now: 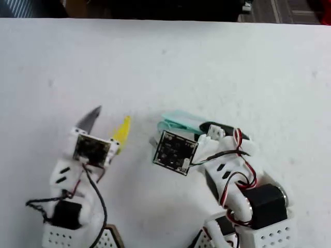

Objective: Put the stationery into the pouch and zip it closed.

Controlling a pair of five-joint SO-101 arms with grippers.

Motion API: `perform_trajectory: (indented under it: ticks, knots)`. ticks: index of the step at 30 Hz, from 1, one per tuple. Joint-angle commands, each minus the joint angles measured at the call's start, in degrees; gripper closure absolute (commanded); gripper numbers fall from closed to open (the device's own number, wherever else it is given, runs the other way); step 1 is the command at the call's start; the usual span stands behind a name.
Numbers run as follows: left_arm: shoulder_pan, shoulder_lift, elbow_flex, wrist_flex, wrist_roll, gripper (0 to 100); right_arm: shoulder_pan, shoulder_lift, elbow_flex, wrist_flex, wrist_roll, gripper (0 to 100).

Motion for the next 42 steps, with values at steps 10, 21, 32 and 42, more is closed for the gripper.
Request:
perform_trajectory:
  ticks: [10,21,32,42]
  knots:
    - [19.82,-0.31,2.37,-5.45,3.87,76,-3.47,0.57,-2.73,-0.48,0.35,98.2]
    - [20.62,-0.31,-1.32,0.00,3.87,76,-5.85,0.40,-3.34,0.84,0.70,98.2]
    - [25.71,-0.31,-1.41,0.26,4.22,76,-16.66,0.48,-14.86,17.36,11.25,98.2]
    - [25.71,-0.31,-12.48,8.09,4.31,76,-16.48,1.01,-14.24,16.48,16.18,98.2]
